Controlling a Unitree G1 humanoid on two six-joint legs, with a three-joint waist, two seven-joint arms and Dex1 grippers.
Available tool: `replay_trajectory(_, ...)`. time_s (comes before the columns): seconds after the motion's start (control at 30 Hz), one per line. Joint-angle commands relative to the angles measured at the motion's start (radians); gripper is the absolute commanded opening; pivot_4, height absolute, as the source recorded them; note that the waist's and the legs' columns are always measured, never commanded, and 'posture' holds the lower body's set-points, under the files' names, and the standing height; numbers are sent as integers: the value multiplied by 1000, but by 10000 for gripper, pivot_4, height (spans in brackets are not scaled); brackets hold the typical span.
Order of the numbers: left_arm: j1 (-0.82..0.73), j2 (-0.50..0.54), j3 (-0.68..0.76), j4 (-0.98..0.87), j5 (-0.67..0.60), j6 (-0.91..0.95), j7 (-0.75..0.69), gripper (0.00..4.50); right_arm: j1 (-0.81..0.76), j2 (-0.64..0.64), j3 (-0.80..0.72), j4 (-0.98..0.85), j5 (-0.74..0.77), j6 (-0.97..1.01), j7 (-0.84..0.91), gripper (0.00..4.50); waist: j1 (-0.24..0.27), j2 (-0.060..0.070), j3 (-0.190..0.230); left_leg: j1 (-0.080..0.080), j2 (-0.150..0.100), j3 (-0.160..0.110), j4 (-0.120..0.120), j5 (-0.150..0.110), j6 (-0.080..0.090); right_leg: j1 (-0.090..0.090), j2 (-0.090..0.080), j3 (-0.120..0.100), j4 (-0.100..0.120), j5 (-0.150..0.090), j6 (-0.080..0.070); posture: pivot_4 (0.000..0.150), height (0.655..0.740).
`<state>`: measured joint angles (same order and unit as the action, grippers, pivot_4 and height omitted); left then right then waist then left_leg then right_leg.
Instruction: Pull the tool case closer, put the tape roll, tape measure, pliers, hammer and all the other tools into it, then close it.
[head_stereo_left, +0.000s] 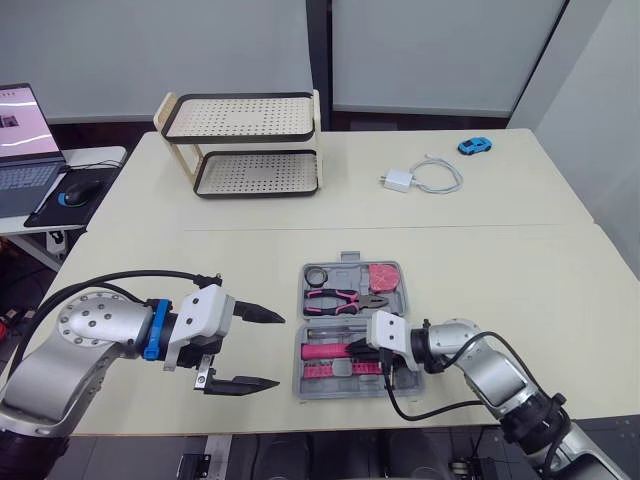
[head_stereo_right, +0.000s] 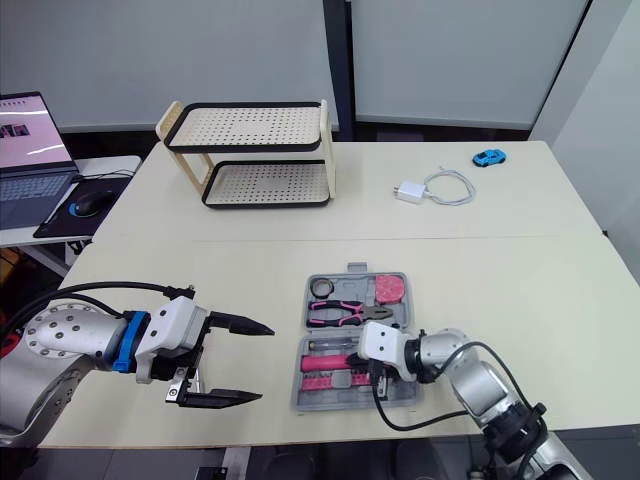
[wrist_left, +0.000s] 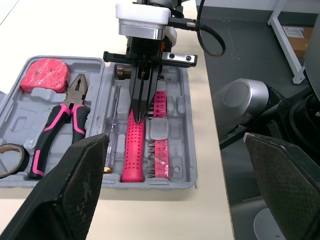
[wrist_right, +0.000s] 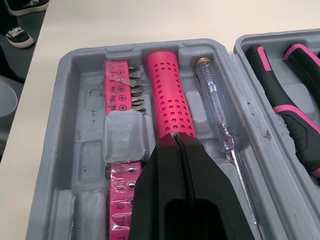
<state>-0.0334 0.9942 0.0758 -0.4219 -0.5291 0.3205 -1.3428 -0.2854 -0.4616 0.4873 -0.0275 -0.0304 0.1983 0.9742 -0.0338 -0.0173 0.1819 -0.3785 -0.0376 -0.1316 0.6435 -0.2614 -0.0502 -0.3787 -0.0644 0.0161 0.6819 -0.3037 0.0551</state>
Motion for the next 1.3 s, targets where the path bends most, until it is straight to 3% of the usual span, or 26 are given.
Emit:
replay_trajectory(0.03,-6,4,10,-7,-2,-9,-2,45000,8,-19,14,25,-49,43,-16,445,0,0,0,0,0,0,0,0,0,0,0,0,0,0,0,1500,7400)
replay_trajectory(0.37,9,33,32,39,13,-42,-34,45000,-2,6,3,17,-41,54,-25,445,0,0,-1,1,1,0,0,0,0,1,1,0,0,0,0,1500,7400)
replay_trajectory(0.67,-6,27,42,64,11,-51,-30,45000,-21,2,-103,-216,127,160,22,445,0,0,0,-3,2,-1,0,0,0,-3,2,0,0,0,-1,1500,7400)
replay_trajectory(0.8,-3,41,76,95,17,-44,-18,45000,-29,-70,-202,-338,209,250,40,445,2,0,0,-3,2,-2,0,0,0,-3,2,0,-1,0,-1,1500,7400)
replay_trajectory(0.9,13,53,121,122,21,-42,-11,45000,-12,-167,-296,-382,258,265,70,5833,2,0,0,-3,1,-1,0,0,0,-3,1,0,-1,0,-1,1500,7400)
replay_trajectory(1.1,63,87,279,232,31,-35,3,45000,77,-378,-540,-381,339,250,137,26149,3,0,1,-4,1,1,0,0,0,-3,1,0,-2,0,-1,1500,7400)
replay_trajectory(1.27,142,135,425,427,111,-107,-10,45000,171,-501,-727,-309,373,227,181,43257,-1,0,1,-3,2,4,-1,0,0,-3,1,0,-2,0,-1,1500,7400)
replay_trajectory(1.3,149,139,447,464,119,-118,-9,45000,190,-513,-753,-290,376,223,185,44191,-1,0,1,-3,2,4,-1,0,0,-3,1,0,-2,0,-1,1500,7400)
